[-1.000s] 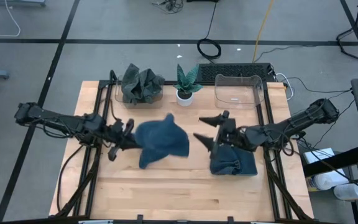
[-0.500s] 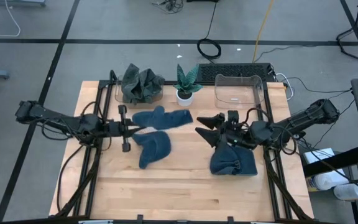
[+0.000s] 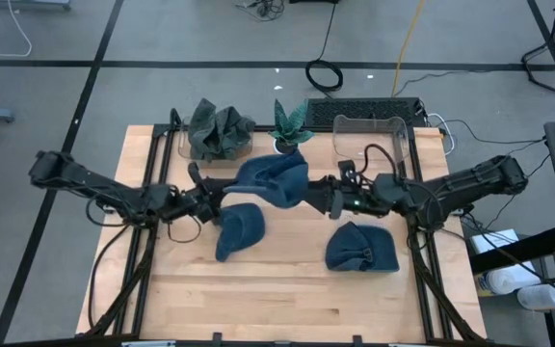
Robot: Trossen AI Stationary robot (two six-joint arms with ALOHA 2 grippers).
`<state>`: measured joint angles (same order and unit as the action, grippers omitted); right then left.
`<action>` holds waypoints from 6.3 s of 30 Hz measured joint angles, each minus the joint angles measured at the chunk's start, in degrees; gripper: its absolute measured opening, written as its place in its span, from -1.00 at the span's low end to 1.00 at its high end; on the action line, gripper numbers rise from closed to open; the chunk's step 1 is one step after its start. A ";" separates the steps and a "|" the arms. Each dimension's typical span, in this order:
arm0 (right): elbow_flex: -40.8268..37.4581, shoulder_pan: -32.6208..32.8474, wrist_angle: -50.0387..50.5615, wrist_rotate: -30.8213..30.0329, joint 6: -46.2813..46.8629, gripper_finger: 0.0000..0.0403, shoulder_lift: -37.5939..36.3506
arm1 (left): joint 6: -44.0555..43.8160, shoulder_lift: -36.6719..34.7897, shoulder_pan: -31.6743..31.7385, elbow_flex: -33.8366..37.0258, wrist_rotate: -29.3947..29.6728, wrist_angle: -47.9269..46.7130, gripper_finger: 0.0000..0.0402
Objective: Pick & Place hat
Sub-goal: Put the bottom left blue cap into the right transparent bin
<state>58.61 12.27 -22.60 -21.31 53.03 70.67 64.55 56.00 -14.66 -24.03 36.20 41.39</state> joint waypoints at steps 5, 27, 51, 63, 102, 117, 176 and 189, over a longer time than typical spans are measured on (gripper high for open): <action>-0.01 -1.53 2.62 0.67 4.76 0.59 0.00 | 8.89 2.06 -1.55 0.00 5.22 1.97 -0.96; -0.01 -2.56 7.89 4.97 9.37 -0.30 -0.13 | 23.75 2.00 -9.81 0.00 16.17 3.65 -0.96; -0.02 -4.38 3.78 12.40 -0.45 -0.83 -2.82 | -2.51 2.00 -10.18 0.00 21.49 1.84 -0.44; -0.02 -14.31 14.41 18.49 -2.66 -0.83 -14.02 | -34.14 2.00 -10.45 0.00 18.96 -16.28 -0.19; 0.00 -31.06 36.36 -13.88 -52.07 -0.83 -18.14 | -50.31 2.00 -19.12 0.02 19.24 -15.50 0.16; 0.00 -31.08 44.16 -32.49 -64.16 -0.83 -13.44 | -50.25 2.00 -19.08 0.02 17.69 -14.08 0.24; 0.02 -51.14 63.22 -40.14 -48.93 -0.83 8.62 | -54.61 2.00 -21.06 0.02 16.20 -15.86 0.57; 0.04 -52.13 54.42 -30.66 -45.19 -0.83 18.39 | -55.30 2.00 -22.22 0.02 16.22 -15.94 0.61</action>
<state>58.65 -39.86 31.82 -51.97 7.84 89.07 9.25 58.00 -36.88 -24.01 52.42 25.45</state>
